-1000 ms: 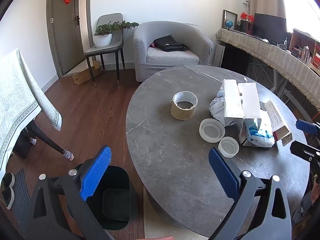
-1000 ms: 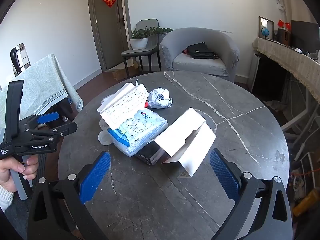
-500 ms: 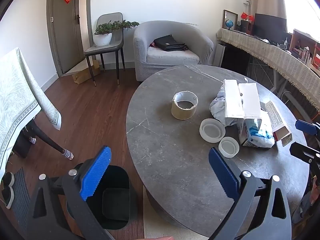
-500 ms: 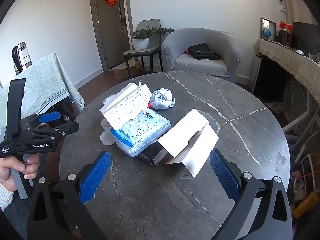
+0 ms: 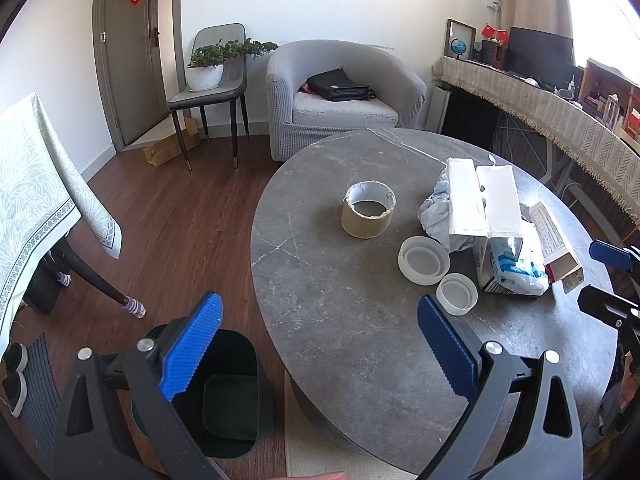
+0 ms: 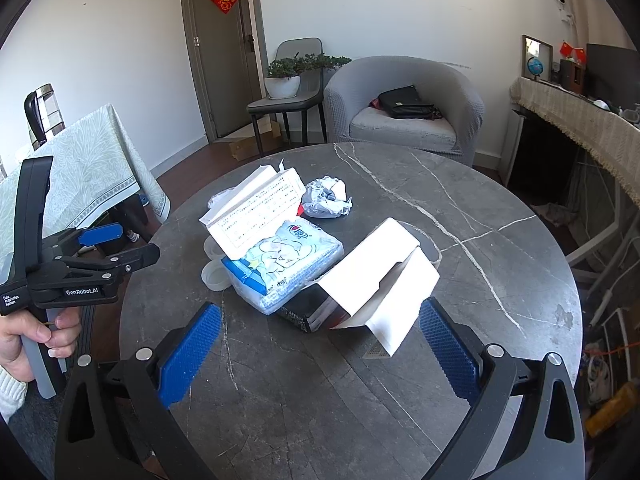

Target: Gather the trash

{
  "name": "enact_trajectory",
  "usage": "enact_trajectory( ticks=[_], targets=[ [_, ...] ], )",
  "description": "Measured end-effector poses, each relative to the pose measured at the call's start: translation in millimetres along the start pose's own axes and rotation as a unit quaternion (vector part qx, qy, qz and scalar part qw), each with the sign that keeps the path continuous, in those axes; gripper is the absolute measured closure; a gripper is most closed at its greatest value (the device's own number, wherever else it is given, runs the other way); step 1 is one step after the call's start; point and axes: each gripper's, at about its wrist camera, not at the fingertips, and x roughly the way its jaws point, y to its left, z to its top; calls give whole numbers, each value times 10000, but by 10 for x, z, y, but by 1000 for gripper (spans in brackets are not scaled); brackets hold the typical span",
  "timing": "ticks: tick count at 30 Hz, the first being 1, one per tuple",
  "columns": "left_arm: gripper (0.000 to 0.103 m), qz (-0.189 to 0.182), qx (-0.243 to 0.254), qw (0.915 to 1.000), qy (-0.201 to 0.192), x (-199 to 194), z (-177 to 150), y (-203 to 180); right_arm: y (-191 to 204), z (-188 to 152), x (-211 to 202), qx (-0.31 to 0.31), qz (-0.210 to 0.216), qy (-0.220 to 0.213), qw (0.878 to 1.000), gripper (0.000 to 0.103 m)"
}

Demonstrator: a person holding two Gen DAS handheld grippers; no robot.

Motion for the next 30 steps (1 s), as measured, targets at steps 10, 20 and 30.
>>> enact_trajectory(
  ticks=[10,20,30],
  targets=[
    [3,-18,-7,10000,28,5,6,-2,5,-2,7,5,15,0,10000,3],
    [3,-32,-10,10000,35,9,-9,-5,29,3,15,-39,23,-6,10000,3],
    [3,-35,-29,10000,42,8,-11,9,21,13,9,-41,19,-6,10000,3]
  ],
)
